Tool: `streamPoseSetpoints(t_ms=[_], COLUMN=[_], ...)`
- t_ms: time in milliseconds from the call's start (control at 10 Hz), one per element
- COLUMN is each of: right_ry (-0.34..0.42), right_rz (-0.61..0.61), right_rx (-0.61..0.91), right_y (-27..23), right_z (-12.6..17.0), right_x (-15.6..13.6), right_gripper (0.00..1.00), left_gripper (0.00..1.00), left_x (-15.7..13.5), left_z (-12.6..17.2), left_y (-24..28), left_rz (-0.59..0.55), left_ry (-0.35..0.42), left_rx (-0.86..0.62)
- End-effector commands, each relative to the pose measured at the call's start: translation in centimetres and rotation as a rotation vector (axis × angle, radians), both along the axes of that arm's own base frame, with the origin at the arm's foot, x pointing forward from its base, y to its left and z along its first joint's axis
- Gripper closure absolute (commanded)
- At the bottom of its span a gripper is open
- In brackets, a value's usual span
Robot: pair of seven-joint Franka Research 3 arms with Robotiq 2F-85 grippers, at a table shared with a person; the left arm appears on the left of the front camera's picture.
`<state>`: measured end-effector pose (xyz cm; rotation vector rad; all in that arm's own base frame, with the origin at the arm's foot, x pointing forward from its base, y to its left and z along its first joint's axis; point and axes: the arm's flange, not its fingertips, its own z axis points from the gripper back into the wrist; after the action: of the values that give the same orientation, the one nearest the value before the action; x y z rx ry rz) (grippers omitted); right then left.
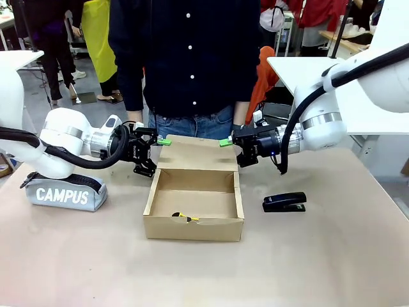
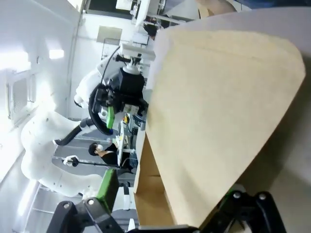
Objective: Pack the item into the box.
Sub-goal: Close the Mailer Box.
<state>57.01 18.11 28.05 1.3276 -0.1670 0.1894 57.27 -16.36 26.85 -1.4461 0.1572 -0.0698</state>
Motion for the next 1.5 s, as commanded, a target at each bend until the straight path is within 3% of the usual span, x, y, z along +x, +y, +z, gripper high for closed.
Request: streamPoseSetpoints(t_ms=[0, 600, 1000, 1200, 1400], right_ry=[-0.061, -0.2, -0.213, -0.248, -0.271], right_rz=[-0.035, -0.006, 0.05, 0.082, 0.088], right_rx=[0.039, 0.098, 0.124, 0.152, 0.16], right_y=[-0.2, -1.9, -1.5, -1.4, -1.4], right_z=[0.2, 3.6, 4.0, 4.0, 4.2], right_x=[-0.8, -3.5, -4.0, -4.2, -4.4], right_gripper=[0.0, 0.0, 0.0, 0.0, 0.0], left_gripper=[0.0, 0.0, 0.0, 0.0, 0.0], left_x=[-1.4, -2.8, -4.0, -4.3, -4.7], left_z=[1.0, 5.4, 5.8, 5.8, 6.1], left_y=[0.1, -0.1, 0.1, 0.2, 0.5], left_rz=[-0.014, 0.049, 0.125, 0.229, 0.298], left_ry=[-0.056, -0.221, -0.31, -0.409, -0.459], left_rx=[-0.033, -0.011, -0.012, -0.018, -0.05])
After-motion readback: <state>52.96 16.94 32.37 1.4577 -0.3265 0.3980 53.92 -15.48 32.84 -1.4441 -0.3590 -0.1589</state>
